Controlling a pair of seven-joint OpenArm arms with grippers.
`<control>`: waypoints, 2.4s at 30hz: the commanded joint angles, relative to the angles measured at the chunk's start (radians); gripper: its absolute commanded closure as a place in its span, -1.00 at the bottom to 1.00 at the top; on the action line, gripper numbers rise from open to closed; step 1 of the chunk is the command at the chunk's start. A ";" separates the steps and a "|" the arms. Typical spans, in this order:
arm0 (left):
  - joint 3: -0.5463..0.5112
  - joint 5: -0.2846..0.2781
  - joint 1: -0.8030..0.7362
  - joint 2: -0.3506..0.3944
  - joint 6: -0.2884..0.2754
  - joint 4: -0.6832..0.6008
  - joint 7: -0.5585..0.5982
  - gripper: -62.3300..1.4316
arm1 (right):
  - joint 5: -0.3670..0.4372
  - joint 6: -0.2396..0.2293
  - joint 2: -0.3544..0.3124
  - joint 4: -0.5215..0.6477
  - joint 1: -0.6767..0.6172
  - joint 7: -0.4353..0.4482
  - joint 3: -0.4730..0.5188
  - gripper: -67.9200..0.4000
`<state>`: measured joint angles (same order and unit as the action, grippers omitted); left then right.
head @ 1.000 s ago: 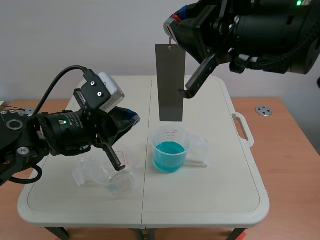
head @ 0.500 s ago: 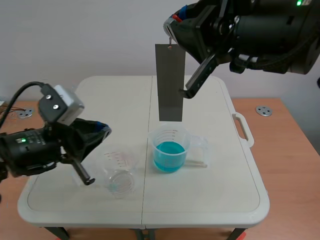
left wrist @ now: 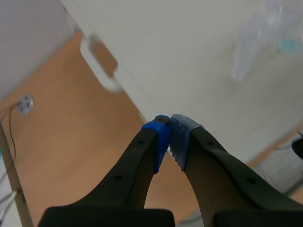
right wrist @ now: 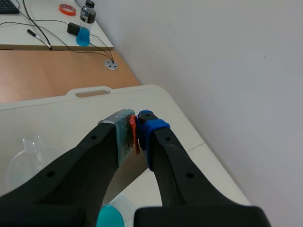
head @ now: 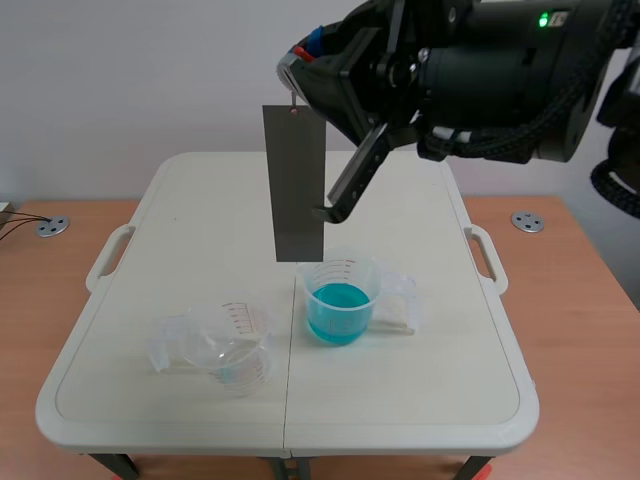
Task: Hold the metal plate by the orange handle, dip it into the blue solution, take it out and point at it, then put the plate back in the beaker on the left.
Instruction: 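Raise the plate and point at it, then put the plate into the left beaker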
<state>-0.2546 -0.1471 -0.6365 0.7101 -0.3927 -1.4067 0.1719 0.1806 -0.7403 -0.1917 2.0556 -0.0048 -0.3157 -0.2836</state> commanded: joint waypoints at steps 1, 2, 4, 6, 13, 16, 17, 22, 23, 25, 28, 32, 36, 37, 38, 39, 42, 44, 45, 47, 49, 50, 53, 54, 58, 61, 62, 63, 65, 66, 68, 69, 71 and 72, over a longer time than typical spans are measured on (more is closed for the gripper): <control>0.006 -0.005 -0.059 0.001 0.018 0.006 0.011 0.91 | 0.007 -0.005 -0.002 0.022 0.037 0.014 -0.014 0.94; 0.005 -0.002 -0.098 0.005 0.026 0.012 0.011 0.91 | 0.007 -0.005 -0.002 0.022 0.042 0.014 -0.025 0.94; 0.006 0.005 -0.164 0.005 0.034 0.027 0.011 0.91 | 0.007 -0.005 -0.002 0.022 0.056 0.014 -0.046 0.94; 0.010 0.005 -0.222 0.002 0.033 0.045 0.011 0.91 | 0.007 -0.005 0.000 0.022 0.069 0.014 -0.068 0.94; 0.109 0.005 -0.311 0.002 0.031 0.106 0.011 0.91 | 0.006 -0.005 0.003 0.022 0.097 0.011 -0.139 0.94; 0.188 0.005 -0.308 0.000 0.031 0.137 0.014 0.91 | 0.007 0.000 0.004 0.022 0.111 0.004 -0.169 0.94; 0.214 0.005 -0.307 -0.001 0.031 0.146 0.014 0.91 | 0.007 0.005 0.004 0.022 0.114 0.004 -0.178 0.94; 0.323 0.006 -0.278 -0.029 0.031 0.193 0.011 0.91 | 0.006 0.022 0.013 0.012 0.128 -0.002 -0.219 0.94; 0.341 0.006 -0.267 -0.036 0.031 0.209 0.011 0.91 | 0.006 0.022 0.021 0.008 0.127 -0.005 -0.224 0.94; 0.374 0.013 -0.242 -0.051 0.031 0.241 0.000 0.91 | 0.006 0.022 0.037 -0.001 0.127 -0.016 -0.230 0.94; 0.418 0.027 -0.212 -0.069 0.031 0.284 -0.044 0.91 | 0.006 0.022 0.057 -0.014 0.127 -0.027 -0.237 0.94; 0.452 0.064 -0.196 -0.082 0.031 0.320 -0.046 0.91 | 0.003 0.022 0.071 -0.032 0.127 -0.027 -0.251 0.94; 0.459 0.065 -0.192 -0.081 0.031 0.324 -0.054 0.91 | 0.003 0.022 0.074 -0.048 0.127 -0.027 -0.271 0.94; 0.459 0.065 -0.192 -0.081 0.031 0.324 -0.058 0.91 | 0.002 0.022 0.076 -0.053 0.127 -0.028 -0.275 0.94; 0.459 0.065 -0.192 -0.081 0.031 0.324 -0.059 0.91 | -0.001 0.022 0.079 -0.057 0.127 -0.028 -0.279 0.94; 0.459 0.065 -0.192 -0.081 0.031 0.324 -0.060 0.91 | -0.003 0.022 0.081 -0.061 0.127 -0.031 -0.283 0.94; 0.459 0.065 -0.192 -0.081 0.031 0.324 -0.061 0.91 | -0.005 0.022 0.084 -0.070 0.127 -0.031 -0.292 0.94; 0.459 0.065 -0.192 -0.081 0.031 0.324 -0.061 0.91 | -0.008 0.022 0.084 -0.072 0.127 -0.031 -0.294 0.94; 0.459 0.065 -0.192 -0.081 0.031 0.324 -0.061 0.91 | -0.008 0.022 0.084 -0.073 0.127 -0.031 -0.294 0.94; 0.459 0.065 -0.192 -0.081 0.031 0.324 -0.062 0.91 | -0.011 0.022 0.084 -0.075 0.127 -0.031 -0.294 0.94; 0.459 0.065 -0.192 -0.081 0.031 0.324 -0.065 0.91 | -0.012 0.022 0.084 -0.082 0.127 -0.031 -0.294 0.94; 0.459 0.065 -0.192 -0.081 0.031 0.324 -0.065 0.91 | -0.012 0.022 0.084 -0.087 0.127 -0.031 -0.294 0.94; 0.459 0.065 -0.192 -0.081 0.031 0.324 -0.065 0.91 | -0.012 0.022 0.084 -0.106 0.127 -0.031 -0.294 0.94; 0.459 0.064 -0.192 -0.081 0.031 0.324 -0.065 0.91 | -0.012 0.022 0.084 -0.114 0.127 -0.031 -0.294 0.94; 0.459 0.064 -0.192 -0.081 0.031 0.324 -0.066 0.91 | -0.012 0.022 0.084 -0.148 0.127 -0.030 -0.294 0.94; 0.459 0.064 -0.192 -0.081 0.031 0.324 -0.068 0.91 | -0.012 0.022 0.084 -0.173 0.127 -0.022 -0.294 0.94; 0.459 0.064 -0.192 -0.081 0.031 0.324 -0.068 0.91 | -0.012 0.022 0.084 -0.182 0.127 -0.018 -0.294 0.94; 0.459 0.064 -0.192 -0.081 0.031 0.324 -0.068 0.91 | -0.012 0.022 0.084 -0.192 0.127 -0.014 -0.294 0.94; 0.459 0.064 -0.192 -0.081 0.031 0.324 -0.068 0.91 | -0.012 0.022 0.084 -0.209 0.127 -0.007 -0.294 0.94; 0.459 0.064 -0.192 -0.081 0.031 0.324 -0.068 0.91 | -0.013 0.022 0.084 -0.218 0.127 -0.004 -0.294 0.94; 0.459 0.064 -0.192 -0.081 0.031 0.324 -0.068 0.91 | -0.013 0.022 0.084 -0.236 0.127 0.003 -0.294 0.94; 0.459 0.064 -0.192 -0.081 0.031 0.324 -0.068 0.91 | -0.013 0.022 0.084 -0.244 0.127 0.006 -0.294 0.94; 0.459 0.061 -0.192 -0.081 0.031 0.324 -0.068 0.91 | -0.013 0.022 0.084 -0.262 0.127 0.012 -0.294 0.94; 0.459 0.061 -0.192 -0.081 0.031 0.324 -0.068 0.91 | -0.013 0.022 0.084 -0.272 0.127 0.016 -0.294 0.94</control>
<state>0.2089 -0.0795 -0.8200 0.6289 -0.3595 -1.0687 0.1009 0.1616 -0.7219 -0.1188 1.7802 0.1070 -0.3172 -0.5777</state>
